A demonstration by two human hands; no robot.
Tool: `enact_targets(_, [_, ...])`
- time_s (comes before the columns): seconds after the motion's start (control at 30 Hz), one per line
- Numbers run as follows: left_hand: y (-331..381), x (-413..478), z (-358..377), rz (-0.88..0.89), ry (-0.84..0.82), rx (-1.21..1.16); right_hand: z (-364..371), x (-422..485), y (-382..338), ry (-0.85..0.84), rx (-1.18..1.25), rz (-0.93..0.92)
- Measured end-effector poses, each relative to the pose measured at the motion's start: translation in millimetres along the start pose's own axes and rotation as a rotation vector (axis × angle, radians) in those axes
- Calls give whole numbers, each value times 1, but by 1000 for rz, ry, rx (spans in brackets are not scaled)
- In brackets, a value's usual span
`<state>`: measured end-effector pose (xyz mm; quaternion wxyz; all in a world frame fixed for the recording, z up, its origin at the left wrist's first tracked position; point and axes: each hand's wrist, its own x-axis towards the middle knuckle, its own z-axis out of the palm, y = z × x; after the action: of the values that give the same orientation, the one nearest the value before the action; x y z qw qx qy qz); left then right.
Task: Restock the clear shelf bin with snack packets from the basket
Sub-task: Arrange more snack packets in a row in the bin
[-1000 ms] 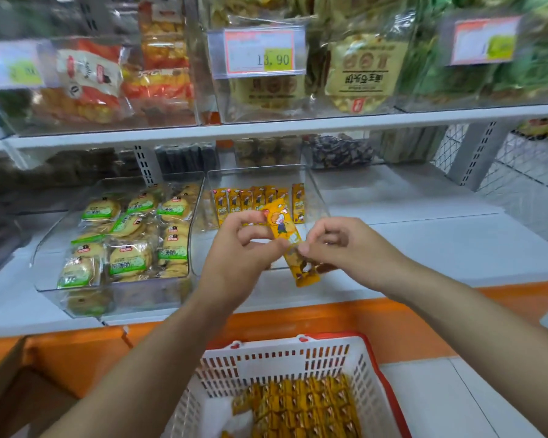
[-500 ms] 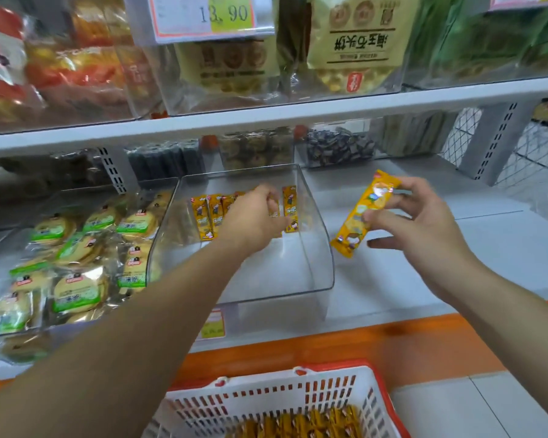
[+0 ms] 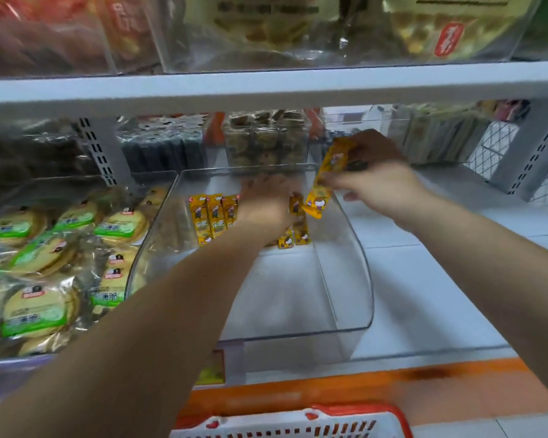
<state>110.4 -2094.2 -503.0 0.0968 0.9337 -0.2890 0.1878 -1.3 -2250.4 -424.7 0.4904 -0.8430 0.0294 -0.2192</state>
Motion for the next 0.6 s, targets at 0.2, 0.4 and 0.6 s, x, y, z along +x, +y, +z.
enact_targets(0.2, [-12, -1, -11, 19, -25, -29, 21, 46, 7, -196, -597, -100])
enact_targets(0.4, [-15, -6, -6, -34, 13, -89, 37, 62, 1, -274, -888, -142])
enact_targets(0.6, [-19, -15, 2, -13, 38, -37, 47, 65, 1, -299, -1059, -239])
